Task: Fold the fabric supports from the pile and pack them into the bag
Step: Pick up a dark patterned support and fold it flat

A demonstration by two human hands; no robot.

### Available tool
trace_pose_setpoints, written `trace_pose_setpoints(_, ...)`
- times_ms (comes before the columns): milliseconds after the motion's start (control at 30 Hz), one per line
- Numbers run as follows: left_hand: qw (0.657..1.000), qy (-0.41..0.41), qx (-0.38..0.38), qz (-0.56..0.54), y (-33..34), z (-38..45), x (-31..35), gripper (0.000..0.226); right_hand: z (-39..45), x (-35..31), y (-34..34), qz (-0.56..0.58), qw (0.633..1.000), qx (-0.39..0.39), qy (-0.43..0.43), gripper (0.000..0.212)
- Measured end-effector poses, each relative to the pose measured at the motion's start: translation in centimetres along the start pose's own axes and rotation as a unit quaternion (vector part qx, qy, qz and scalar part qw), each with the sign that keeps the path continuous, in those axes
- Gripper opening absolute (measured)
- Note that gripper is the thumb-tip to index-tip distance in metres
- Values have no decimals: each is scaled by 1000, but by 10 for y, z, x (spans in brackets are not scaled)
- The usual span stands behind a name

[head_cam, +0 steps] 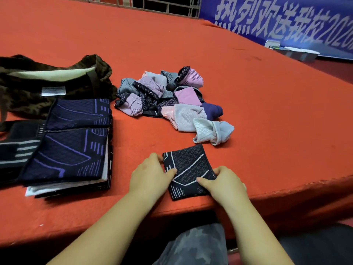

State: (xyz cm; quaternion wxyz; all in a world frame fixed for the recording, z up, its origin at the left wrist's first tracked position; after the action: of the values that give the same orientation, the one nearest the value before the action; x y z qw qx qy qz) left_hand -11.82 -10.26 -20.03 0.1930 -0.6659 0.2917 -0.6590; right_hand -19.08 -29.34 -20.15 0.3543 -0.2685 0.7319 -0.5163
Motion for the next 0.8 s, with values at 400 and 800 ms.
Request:
trace_pose_setpoints(400, 881, -70, -61, -463, -4, -11, 16, 10, -25, -30, -13, 312, 947, -1, -72, 17)
trace_pose_setpoints(800, 718, -122, -185, -660, -112, -16, 29, 31, -13, -142, -74, 634, 759, -88, -117, 37)
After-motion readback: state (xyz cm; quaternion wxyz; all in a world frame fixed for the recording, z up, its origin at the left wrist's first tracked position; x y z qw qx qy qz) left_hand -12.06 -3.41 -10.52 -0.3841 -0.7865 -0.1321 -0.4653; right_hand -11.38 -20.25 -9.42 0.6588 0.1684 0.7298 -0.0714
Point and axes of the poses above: each hand's wrist, its own z-axis towards the middle knuckle, its own y-axis out of the palm, x = y × z, the point moved 7 cm from there along z, towards the middle knuckle, and after that the axes turned 11 degrees about -z, right-handed, at the moved point
